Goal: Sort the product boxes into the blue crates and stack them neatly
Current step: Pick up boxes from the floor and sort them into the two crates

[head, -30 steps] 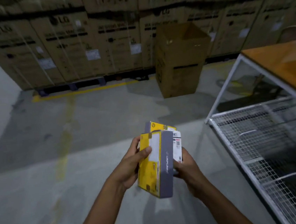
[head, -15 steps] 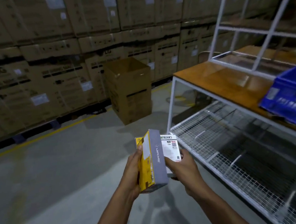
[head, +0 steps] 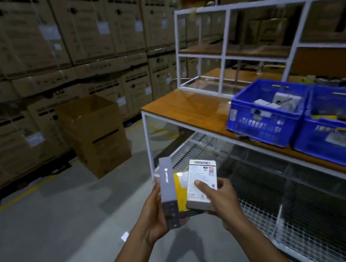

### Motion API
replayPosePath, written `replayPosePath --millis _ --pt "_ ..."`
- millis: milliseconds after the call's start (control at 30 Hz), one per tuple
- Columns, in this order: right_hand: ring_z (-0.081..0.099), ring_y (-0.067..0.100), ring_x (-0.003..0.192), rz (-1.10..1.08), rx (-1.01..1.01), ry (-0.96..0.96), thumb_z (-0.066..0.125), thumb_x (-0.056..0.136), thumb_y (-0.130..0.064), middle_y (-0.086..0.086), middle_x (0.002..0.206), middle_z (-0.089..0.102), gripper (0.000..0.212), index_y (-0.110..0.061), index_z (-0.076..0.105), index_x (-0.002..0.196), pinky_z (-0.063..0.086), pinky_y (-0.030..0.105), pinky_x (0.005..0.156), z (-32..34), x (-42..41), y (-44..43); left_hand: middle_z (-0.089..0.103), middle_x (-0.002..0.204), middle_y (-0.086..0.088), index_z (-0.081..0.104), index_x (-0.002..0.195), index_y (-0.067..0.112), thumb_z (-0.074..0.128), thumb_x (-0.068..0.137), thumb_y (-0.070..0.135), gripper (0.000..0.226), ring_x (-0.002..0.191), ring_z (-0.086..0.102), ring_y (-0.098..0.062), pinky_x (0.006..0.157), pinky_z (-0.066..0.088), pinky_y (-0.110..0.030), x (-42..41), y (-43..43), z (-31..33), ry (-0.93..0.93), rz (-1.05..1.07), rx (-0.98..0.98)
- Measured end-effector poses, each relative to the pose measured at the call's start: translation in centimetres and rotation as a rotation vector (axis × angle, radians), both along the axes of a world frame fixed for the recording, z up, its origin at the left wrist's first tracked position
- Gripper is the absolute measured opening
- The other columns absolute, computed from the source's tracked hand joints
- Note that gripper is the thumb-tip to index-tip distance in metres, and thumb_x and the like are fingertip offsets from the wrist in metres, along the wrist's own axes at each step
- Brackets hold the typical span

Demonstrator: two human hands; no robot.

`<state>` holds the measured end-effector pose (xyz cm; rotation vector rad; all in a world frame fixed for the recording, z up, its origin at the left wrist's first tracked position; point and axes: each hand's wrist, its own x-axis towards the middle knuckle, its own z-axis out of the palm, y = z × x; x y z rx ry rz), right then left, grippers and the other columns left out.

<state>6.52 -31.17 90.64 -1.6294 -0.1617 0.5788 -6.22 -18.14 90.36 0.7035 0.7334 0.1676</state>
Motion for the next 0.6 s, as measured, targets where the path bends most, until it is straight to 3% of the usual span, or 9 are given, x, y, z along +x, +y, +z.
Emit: replayPosePath --millis 67,133,233,333,500,600 --pt "0.073 0.021 0.086 -0.031 0.015 -0.012 0.088 0.051 -0.052 0.001 0.103 0.07 0.077 -0.024 0.053 0.113 0.062 0.051 0.07 0.2 3.0 -2.6 0.062 0.131 -0.021 0.065 0.126 0.012 0.06 0.084 0.063 0.066 0.131 0.047 -0.046 0.102 0.04 -0.055 3.5 -1.3 -0.1 -0.004 -0.069 0.022" --pt "0.072 0.018 0.088 -0.062 0.027 -0.053 0.088 0.065 -0.042 -0.002 0.104 0.069 0.064 -0.023 0.053 0.114 0.061 0.049 0.077 0.4 6.1 -5.1 0.06 0.135 -0.018 0.071 0.121 0.015 0.066 0.081 0.058 0.059 0.13 0.049 -0.044 0.089 0.047 -0.048 7.3 -3.0 0.0 -0.031 -0.148 0.061" --pt "0.069 0.014 0.09 -0.126 0.026 -0.098 0.086 0.069 -0.041 -0.006 0.104 0.068 0.059 -0.021 0.053 0.115 0.059 0.045 0.081 0.6 11.0 -8.7 0.073 0.106 -0.013 0.082 0.088 0.017 0.065 0.078 0.05 0.038 0.091 0.066 -0.032 0.075 0.052 -0.038 13.1 -6.4 0.2 -0.018 -0.229 0.093" --pt "0.068 0.012 0.088 -0.169 0.018 -0.111 0.085 0.073 -0.041 -0.009 0.101 0.066 0.057 -0.019 0.054 0.116 0.06 0.042 0.077 0.9 16.0 -12.2 0.075 0.09 -0.013 0.082 0.082 0.013 0.056 0.091 0.045 0.042 0.07 0.07 -0.029 0.064 0.055 -0.034 19.1 -9.3 0.1 -0.022 -0.271 0.068" --pt "0.072 0.017 0.086 -0.226 0.082 -0.102 0.084 0.074 -0.037 -0.002 0.104 0.07 0.058 -0.016 0.054 0.119 0.06 0.039 0.068 1.9 23.1 -17.5 0.064 0.122 -0.027 0.067 0.122 0.001 0.051 0.098 0.033 0.043 0.097 0.069 -0.044 0.06 0.06 -0.046 27.9 -13.7 0.3 -0.201 -0.33 -0.077" --pt "0.073 0.021 0.085 -0.245 0.123 -0.078 0.084 0.075 -0.035 0.001 0.107 0.071 0.056 -0.016 0.054 0.119 0.062 0.046 0.071 3.3 26.3 -19.3 0.049 0.143 -0.027 0.051 0.139 0.0 0.067 0.092 0.028 0.057 0.127 0.053 -0.044 0.082 0.058 -0.051 32.2 -14.7 0.3 -0.215 -0.309 -0.099"
